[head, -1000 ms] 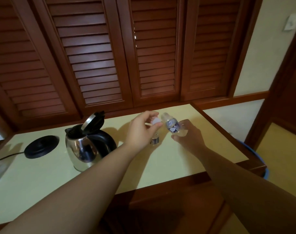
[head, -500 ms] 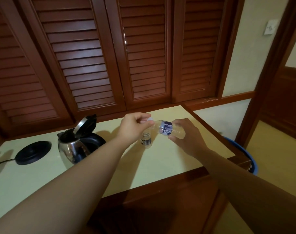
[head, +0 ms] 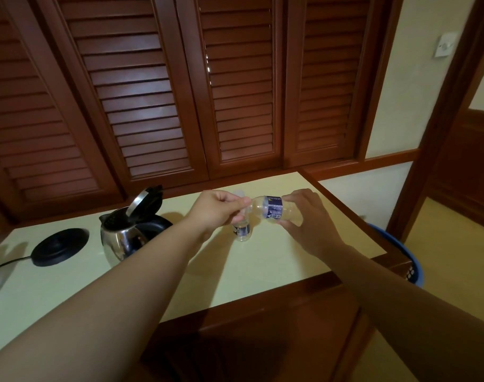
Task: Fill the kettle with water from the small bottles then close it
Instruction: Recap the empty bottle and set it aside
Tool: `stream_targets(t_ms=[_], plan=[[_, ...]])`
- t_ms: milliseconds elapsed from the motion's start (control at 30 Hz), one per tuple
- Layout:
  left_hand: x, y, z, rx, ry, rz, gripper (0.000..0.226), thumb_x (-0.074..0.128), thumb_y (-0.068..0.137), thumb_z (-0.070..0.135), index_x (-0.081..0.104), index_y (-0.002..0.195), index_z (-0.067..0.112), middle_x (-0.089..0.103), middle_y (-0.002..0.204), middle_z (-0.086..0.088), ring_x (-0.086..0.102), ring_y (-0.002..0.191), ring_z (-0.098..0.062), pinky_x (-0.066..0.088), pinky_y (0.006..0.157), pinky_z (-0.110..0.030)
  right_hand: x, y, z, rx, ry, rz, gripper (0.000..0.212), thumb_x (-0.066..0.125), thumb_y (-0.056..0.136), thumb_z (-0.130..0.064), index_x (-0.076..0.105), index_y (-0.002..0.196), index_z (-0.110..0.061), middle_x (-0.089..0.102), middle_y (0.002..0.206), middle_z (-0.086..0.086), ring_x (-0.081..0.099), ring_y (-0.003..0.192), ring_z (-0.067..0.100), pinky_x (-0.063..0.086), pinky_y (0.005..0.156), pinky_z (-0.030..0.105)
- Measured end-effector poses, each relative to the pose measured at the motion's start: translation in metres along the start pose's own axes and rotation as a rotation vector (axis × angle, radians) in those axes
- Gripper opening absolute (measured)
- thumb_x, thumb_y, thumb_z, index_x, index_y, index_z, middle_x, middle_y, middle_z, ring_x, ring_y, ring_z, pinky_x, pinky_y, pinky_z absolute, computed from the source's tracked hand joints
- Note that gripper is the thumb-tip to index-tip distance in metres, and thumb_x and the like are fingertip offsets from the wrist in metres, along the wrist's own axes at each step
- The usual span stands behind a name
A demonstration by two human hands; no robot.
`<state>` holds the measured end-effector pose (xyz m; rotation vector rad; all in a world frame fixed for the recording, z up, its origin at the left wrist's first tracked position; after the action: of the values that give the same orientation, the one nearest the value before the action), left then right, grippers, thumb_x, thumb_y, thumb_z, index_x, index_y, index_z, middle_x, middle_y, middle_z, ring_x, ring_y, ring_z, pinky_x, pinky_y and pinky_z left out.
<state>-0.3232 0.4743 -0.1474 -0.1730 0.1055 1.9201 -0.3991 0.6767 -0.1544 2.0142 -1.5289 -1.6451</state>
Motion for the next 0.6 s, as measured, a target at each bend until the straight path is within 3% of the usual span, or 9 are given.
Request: stream_targets(t_ms=[100,267,367,433,533,600], plan=[[-0.007,0.001,0.008,0.063,-0.015,-0.014,0.025,0.086,0.079,0.002,0.078,0.103,-0.001,0.079,0.09,-0.016,0.071,0.079,-0.022,0.062,0.09,-0.039,0.007,0.001,-0.003,0.031,0.146,-0.132,0.028,0.08,0.084,-0.036,0.065,0.101,-0.021,0.067,0.093,-0.014,0.063,0.084,0.009,0.05,0.071,0.02],[-0.012,-0.004,0.023,0.177,0.171,-0.145,0.041,0.085,0.076,-0.008,0.075,0.115,-0.001,0.078,0.105,-0.022,0.073,0.093,-0.024,0.061,0.09,-0.03,0.021,-0.001,0.006,0.049,0.435,-0.24,0.035,0.084,0.081,-0.033,0.065,0.105,-0.016,0.071,0.091,-0.009,0.068,0.083,0.019,0.056,0.072,0.033],[-0.014,-0.006,0.019,0.127,0.23,-0.143,0.028,0.083,0.087,0.02,0.077,0.105,-0.001,0.073,0.086,-0.017,0.07,0.078,-0.021,0.06,0.078,-0.03,0.018,-0.001,0.002,0.024,0.408,-0.213,0.038,0.087,0.081,-0.027,0.063,0.108,-0.013,0.07,0.094,-0.01,0.068,0.085,0.015,0.055,0.072,0.022],[-0.017,-0.004,0.015,0.076,0.306,-0.088,0.044,0.076,0.092,0.036,0.074,0.094,-0.008,0.072,0.076,-0.015,0.071,0.07,-0.021,0.062,0.07,-0.028,0.02,-0.003,0.001,0.026,0.418,-0.214,0.039,0.087,0.081,-0.027,0.062,0.109,-0.016,0.07,0.096,-0.011,0.069,0.087,0.015,0.057,0.074,0.026],[-0.017,-0.004,0.011,0.016,0.296,-0.069,0.039,0.076,0.094,0.029,0.072,0.089,-0.009,0.074,0.077,-0.017,0.073,0.063,-0.015,0.06,0.061,-0.02,0.03,-0.008,0.0,0.026,0.434,-0.255,0.039,0.086,0.082,-0.033,0.061,0.109,-0.021,0.071,0.098,-0.01,0.069,0.088,0.019,0.059,0.077,0.035],[-0.015,-0.004,0.006,-0.015,0.262,-0.082,0.031,0.079,0.092,0.023,0.075,0.091,-0.008,0.076,0.08,-0.017,0.073,0.063,-0.013,0.059,0.062,-0.018,0.032,-0.01,0.001,0.039,0.428,-0.269,0.036,0.086,0.083,-0.034,0.061,0.107,-0.023,0.07,0.096,-0.014,0.069,0.089,0.016,0.059,0.075,0.031]])
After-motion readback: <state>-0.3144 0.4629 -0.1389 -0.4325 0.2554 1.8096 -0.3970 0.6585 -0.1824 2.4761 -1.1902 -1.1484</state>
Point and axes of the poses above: each hand's wrist, its own y-axis towards the middle knuckle, its own x-axis out of the palm, z = x × y, the point moved 10 cm from there along y, towards the middle knuckle
